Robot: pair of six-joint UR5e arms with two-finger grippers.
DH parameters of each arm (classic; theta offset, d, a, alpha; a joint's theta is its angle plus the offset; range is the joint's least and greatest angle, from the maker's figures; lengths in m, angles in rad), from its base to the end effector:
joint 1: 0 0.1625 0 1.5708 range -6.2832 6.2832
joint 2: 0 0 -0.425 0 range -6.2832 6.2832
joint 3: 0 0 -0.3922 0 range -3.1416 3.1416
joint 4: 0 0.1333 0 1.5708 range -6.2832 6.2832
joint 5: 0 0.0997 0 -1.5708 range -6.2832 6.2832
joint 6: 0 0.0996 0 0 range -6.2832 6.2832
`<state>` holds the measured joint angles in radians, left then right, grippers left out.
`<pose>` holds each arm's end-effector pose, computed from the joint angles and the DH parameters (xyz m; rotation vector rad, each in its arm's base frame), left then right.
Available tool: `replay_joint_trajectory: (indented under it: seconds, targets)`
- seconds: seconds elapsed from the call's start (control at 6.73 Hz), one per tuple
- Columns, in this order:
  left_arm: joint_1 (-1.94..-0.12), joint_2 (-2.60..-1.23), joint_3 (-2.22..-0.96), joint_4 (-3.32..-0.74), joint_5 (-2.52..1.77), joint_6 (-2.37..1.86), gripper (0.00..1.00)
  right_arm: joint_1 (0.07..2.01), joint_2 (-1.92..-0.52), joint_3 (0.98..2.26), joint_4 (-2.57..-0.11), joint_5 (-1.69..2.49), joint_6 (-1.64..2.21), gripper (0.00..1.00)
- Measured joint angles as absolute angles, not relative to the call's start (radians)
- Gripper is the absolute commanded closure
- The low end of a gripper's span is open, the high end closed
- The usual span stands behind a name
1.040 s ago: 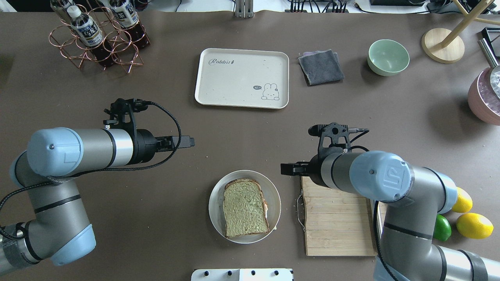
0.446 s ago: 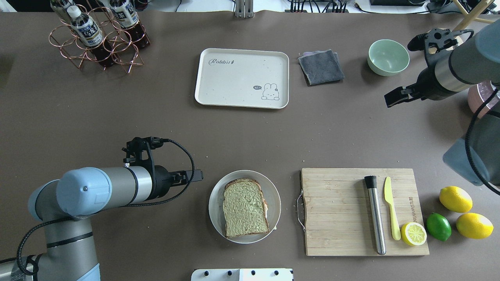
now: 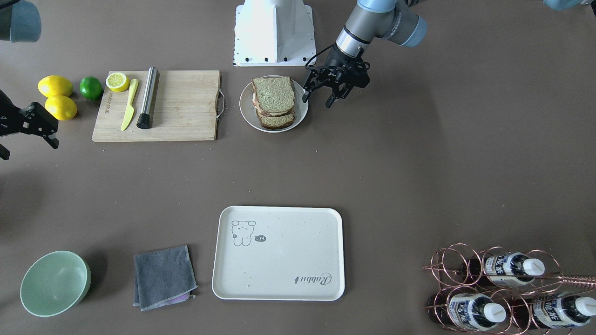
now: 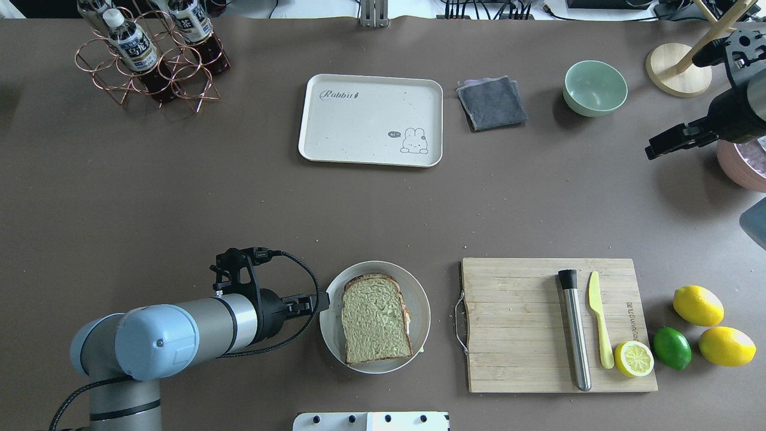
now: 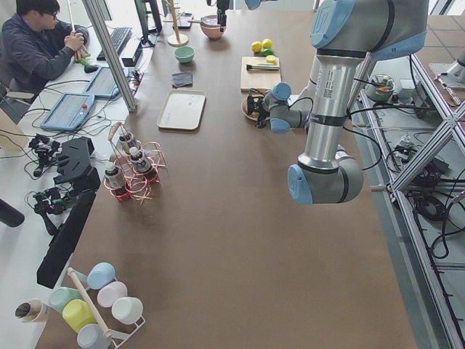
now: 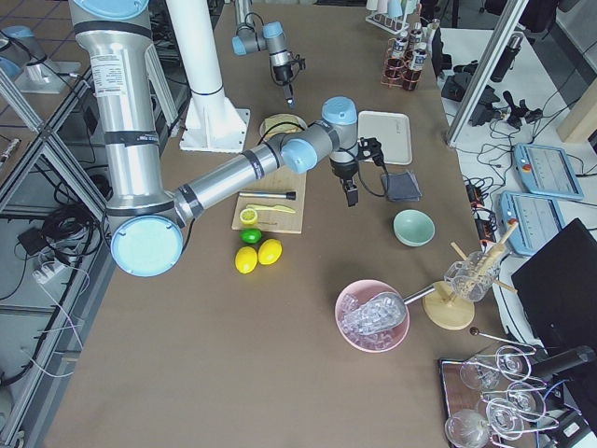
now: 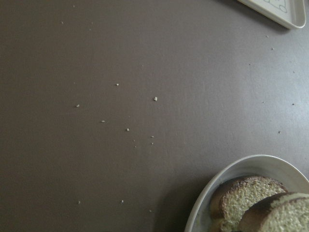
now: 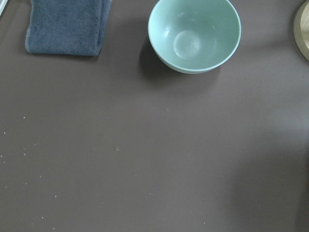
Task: Make sandwich and place on tray
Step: 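Bring left gripper to the rim of the white plate nearest the robot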
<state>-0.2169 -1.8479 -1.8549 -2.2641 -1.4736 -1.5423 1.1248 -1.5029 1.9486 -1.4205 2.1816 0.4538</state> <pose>0.5293 -0.2630 0.2986 0.2374 1.2366 -0.2238 -0.1517 -0.4939 0.4290 0.2621 -0.7843 -0.1746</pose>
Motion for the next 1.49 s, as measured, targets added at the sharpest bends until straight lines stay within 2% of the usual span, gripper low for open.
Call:
replay_joint_trajectory:
  seconds: [0.45, 0.59, 1.04, 1.49]
  targets:
    - [-0.184, -1.861, -1.842, -2.263, -1.467, -1.548, 0.63, 1.174, -1.556, 1.933, -1.391, 2.206, 0.406, 0.00]
    - [-0.182, -1.872, -1.829, -2.263, -1.467, -1.548, 0.66, 1.177, -1.559, 1.932, -1.390, 2.207, 0.405, 0.00]
    - [-0.181, -1.900, -1.795, -2.263, -1.466, -1.546, 1.00, 1.178, -1.562, 1.928, -1.390, 2.207, 0.405, 0.00]
    - [-0.182, -1.902, -1.783, -2.263, -1.465, -1.543, 1.00, 1.179, -1.565, 1.924, -1.390, 2.207, 0.405, 0.00]
